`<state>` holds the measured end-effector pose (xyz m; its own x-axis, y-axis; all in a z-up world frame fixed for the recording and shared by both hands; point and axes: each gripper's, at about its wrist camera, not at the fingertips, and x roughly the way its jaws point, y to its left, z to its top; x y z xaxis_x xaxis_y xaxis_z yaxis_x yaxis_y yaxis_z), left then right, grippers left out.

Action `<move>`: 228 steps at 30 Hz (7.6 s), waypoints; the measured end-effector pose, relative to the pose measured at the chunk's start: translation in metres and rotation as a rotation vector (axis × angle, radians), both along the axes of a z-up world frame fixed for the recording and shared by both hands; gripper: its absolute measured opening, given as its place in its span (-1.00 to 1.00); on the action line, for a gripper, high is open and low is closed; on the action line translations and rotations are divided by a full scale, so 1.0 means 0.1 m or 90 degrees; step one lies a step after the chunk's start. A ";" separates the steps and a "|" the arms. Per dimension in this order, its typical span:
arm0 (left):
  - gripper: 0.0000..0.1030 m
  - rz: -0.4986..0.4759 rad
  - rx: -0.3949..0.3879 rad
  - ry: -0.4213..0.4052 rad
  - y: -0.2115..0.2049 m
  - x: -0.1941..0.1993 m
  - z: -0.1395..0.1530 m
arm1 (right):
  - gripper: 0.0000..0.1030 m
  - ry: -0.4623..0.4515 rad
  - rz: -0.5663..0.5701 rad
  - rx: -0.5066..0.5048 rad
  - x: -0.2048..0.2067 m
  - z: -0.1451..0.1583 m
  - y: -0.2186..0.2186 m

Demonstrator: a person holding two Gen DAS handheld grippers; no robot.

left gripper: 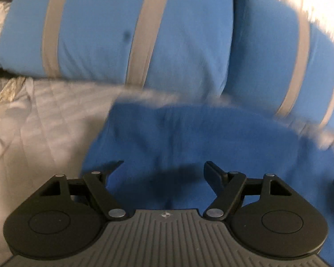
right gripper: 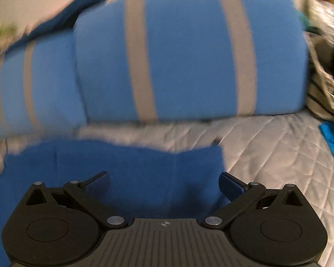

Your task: Fold clothes

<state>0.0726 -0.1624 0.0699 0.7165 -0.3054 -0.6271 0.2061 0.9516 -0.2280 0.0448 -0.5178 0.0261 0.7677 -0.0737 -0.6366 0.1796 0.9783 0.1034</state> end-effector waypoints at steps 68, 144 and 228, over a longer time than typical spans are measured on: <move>0.67 0.010 0.207 0.036 0.59 -0.24 0.12 | 1.00 0.043 -0.039 0.028 -0.72 0.07 -0.67; 0.86 -0.195 -0.420 0.320 1.27 0.24 -0.87 | 0.95 0.100 0.104 0.561 -0.37 -0.53 -1.25; 0.64 0.114 0.254 -0.170 1.44 -0.93 1.43 | 1.00 -0.092 0.199 -0.090 -0.06 1.54 1.67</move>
<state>-0.0204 -0.0179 0.2127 0.8870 0.0628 -0.4575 0.0327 0.9797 0.1978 0.0384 -0.3505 0.1799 0.8481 0.0983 -0.5206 -0.1361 0.9901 -0.0348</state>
